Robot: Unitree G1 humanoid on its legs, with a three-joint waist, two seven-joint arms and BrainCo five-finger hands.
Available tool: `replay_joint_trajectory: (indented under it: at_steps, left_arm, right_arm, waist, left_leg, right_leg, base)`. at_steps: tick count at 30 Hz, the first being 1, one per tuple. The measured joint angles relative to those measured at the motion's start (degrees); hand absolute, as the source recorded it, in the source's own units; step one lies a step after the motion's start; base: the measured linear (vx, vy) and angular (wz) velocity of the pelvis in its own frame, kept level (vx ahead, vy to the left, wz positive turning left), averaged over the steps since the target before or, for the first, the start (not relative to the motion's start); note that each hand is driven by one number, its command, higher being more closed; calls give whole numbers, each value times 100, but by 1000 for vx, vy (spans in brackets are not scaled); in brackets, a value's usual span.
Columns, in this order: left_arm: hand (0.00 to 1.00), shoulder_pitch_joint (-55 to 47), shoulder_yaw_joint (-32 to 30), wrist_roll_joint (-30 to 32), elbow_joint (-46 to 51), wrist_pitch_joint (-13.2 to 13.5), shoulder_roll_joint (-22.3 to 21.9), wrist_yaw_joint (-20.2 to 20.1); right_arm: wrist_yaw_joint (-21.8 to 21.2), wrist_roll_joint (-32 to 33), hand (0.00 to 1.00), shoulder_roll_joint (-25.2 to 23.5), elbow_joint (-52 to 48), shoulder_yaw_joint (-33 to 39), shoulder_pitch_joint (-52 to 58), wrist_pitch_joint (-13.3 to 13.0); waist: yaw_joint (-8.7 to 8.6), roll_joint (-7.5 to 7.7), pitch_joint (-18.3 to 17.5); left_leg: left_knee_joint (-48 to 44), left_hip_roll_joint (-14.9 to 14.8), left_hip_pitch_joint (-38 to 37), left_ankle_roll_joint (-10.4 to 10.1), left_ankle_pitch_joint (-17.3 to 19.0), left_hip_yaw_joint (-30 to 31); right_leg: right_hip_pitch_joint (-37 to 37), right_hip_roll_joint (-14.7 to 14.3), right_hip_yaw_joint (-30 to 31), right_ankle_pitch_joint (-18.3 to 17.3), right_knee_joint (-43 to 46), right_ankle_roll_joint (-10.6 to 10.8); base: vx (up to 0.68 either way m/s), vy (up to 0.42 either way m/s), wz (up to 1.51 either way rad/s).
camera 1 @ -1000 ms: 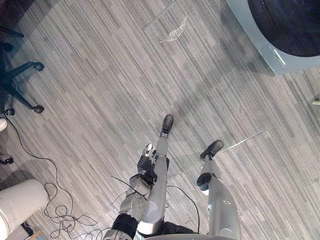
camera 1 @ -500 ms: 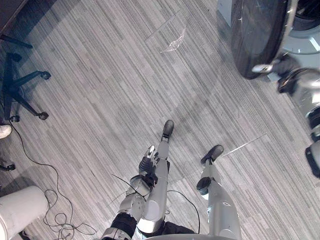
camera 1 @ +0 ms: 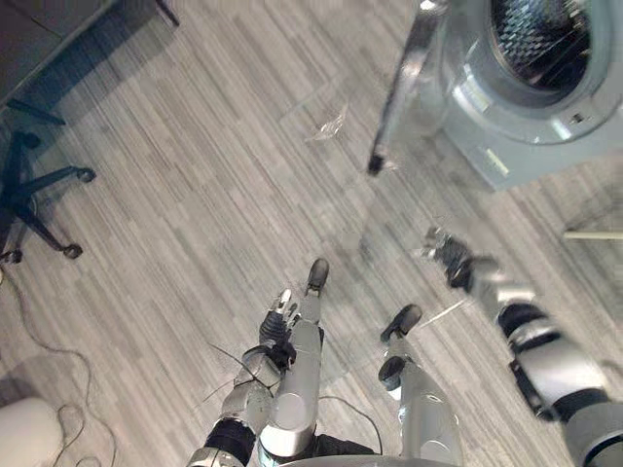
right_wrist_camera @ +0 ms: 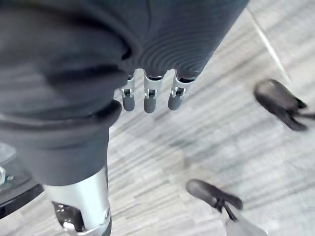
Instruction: Pick up the laundry basket with both hands and put the clothes into the washing machine.
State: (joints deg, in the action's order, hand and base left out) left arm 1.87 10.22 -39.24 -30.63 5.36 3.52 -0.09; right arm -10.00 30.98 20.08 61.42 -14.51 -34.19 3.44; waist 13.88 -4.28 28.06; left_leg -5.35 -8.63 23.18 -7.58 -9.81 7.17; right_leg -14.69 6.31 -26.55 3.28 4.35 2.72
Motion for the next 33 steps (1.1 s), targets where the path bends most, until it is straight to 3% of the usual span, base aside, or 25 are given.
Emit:
replay_joint_trajectory:
  at_steps: [3, 4, 8, 10, 11, 12, 14, 16, 19, 22, 25, 26, 27, 28, 30, 31, 32, 33]
  left_arm:
    - [0, -302, -186, 172, 228, -10, 136, 10]
    - [0, -413, -190, 198, 236, -26, 192, 23]
    - [0, -613, -330, 554, 313, -53, 206, 61]
    - [0, -631, -488, 711, 292, -53, 283, 169]
    - [0, -631, -573, 762, 283, -53, 279, 171]
    - [0, -698, -887, 863, 268, -49, 226, 183]
    - [0, -873, -1163, 896, 188, -68, 245, 235]
    - [0, -1147, -1261, 896, 192, -81, 242, 289]
    - [0, -1338, -1284, 886, 246, -117, 122, 314]
    - [0, -1295, -1400, 835, 391, -120, -202, 399]
    - [0, -1313, -1494, 715, 409, -99, -493, 425]
    - [0, -1310, -1498, 710, 409, -99, -486, 437]
    - [0, -1325, -1532, 634, 408, -90, -470, 471]
    - [0, -1359, -1546, 612, 410, -83, -494, 499]
    - [0, -1627, -1654, 574, 421, -14, -511, 517]
    - [0, -1690, -1651, 562, 419, -6, -552, 515]
    - [0, -1763, -1650, 553, 416, 1, -652, 495]
    - [0, -1779, -1629, 552, 405, -2, -687, 478]
  right_arm:
    - [190, -145, 0, -811, -729, 563, 1342, -103]
    - [377, -253, 0, -1114, -1232, 886, 2046, -215]
    - [855, -723, 0, -1482, -1733, 1582, 2845, -573]
    - [1212, -1006, 0, -1529, -1993, 1938, 3108, -731]
    - [1269, -1056, 0, -1526, -2057, 1982, 3193, -747]
    - [1365, -1088, 0, -1612, -2142, 2041, 3355, -745]
    - [1360, -1076, 0, -1759, -2139, 2056, 3492, -729]
    - [1333, -1057, 0, -1898, -2153, 2063, 3658, -726]
    - [1308, -894, 0, -1905, -2285, 2071, 3691, -734]
    - [1321, -865, 0, -1709, -2519, 2077, 3545, -742]
    - [1346, -905, 0, -1547, -2723, 1949, 3584, -748]
    - [1347, -906, 0, -1526, -2786, 1870, 3549, -747]
    - [1315, -929, 0, -1506, -2974, 1679, 3534, -750]
    - [1290, -957, 0, -1493, -2993, 1573, 3521, -749]
    - [1170, -1074, 0, -1486, -3023, 1140, 3356, -749]
    - [1121, -1086, 0, -1486, -3031, 1077, 3306, -752]
    - [1081, -1088, 0, -1395, -3031, 1045, 3166, -751]
    - [1071, -1088, 0, -1323, -3041, 1054, 3085, -752]
  waist:
    - [-292, 227, -19]
    - [-434, 282, -35]
    - [-762, 337, -69]
    - [-935, 356, -81]
    - [-992, 388, -98]
    - [-987, 506, -170]
    - [-1006, 584, -263]
    - [-1022, 639, -563]
    - [-1035, 734, -969]
    - [-1287, 573, -1080]
    - [-1289, 489, -1314]
    - [-1314, 472, -1323]
    - [-1352, 422, -1320]
    - [-1363, 410, -1320]
    - [-1247, 433, -1317]
    - [-1204, 452, -1320]
    - [-1069, 400, -1320]
    - [-978, 313, -1300]
  left_leg:
    - [-938, -30, -114, -5, 604, -80]
    - [-1540, -73, -117, 38, 962, -128]
    - [-2680, -308, -94, 283, 1695, -767]
    - [-3086, -543, -142, 470, 2164, -1466]
    - [-3016, -588, -198, 509, 2178, -1649]
    - [-2816, -687, -447, 802, 2110, -2355]
    - [-2534, -723, -881, 888, 2115, -3012]
    - [-2282, -728, -1119, 917, 2098, -3602]
    - [-2276, -845, -1166, 899, 2075, -4495]
    - [-2249, -1106, -1342, 763, 1988, -5039]
    - [-2246, -1544, -1664, 592, 1884, -5525]
    - [-2265, -1649, -1695, 554, 1861, -5535]
    - [-2319, -1858, -1820, 447, 1775, -5395]
    - [-2384, -1935, -1868, 494, 1744, -5179]
    - [-3160, -1961, -1640, 1117, 1453, -3358]
    - [-3301, -1703, -1571, 917, 1698, -2811]
    - [-3477, -1135, -1399, 529, 2152, -1957]
    - [-3585, -820, -1189, 374, 2350, -1598]
  right_leg:
    - [272, 52, 103, -428, 535, 13]
    - [345, 72, 234, -594, 831, 32]
    - [239, 67, 896, -602, 1153, 180]
    - [103, 118, 1222, -567, 1021, 236]
    - [106, 175, 1175, -581, 932, 230]
    - [-151, 512, 737, -644, 1722, -51]
    - [-44, 927, 106, -1041, 2999, -310]
    - [330, 1140, -312, -1373, 3433, -134]
    - [915, 1419, -573, -1640, 2971, 139]
    - [836, 1198, -639, -1614, 2507, 28]
    - [726, 869, -608, -1628, 2187, 62]
    - [687, 734, -535, -1594, 2112, 6]
    - [638, 345, -255, -1427, 1955, -271]
    - [636, 176, -118, -1383, 1910, -345]
    - [783, -272, 789, -1241, 1731, -640]
    - [810, -302, 1022, -1269, 1639, -704]
    - [858, -347, 1344, -1338, 1416, -801]
    - [919, -404, 1470, -1371, 1261, -790]
  base:
    - [11, 23, -17]
    - [-4, 60, -35]
    - [-51, 203, -101]
    - [-73, 332, -158]
    - [-50, 326, -174]
    - [-25, 237, -143]
    - [-6, 192, -156]
    - [8, 81, -155]
    - [6, -49, -152]
    - [-49, -131, -119]
    - [-14, -145, -108]
    - [-25, -297, -160]
    - [-23, -268, -129]
    - [-25, -347, -181]
    - [48, -206, -202]
    - [138, -71, -213]
    - [131, -29, -176]
    - [138, -16, -154]
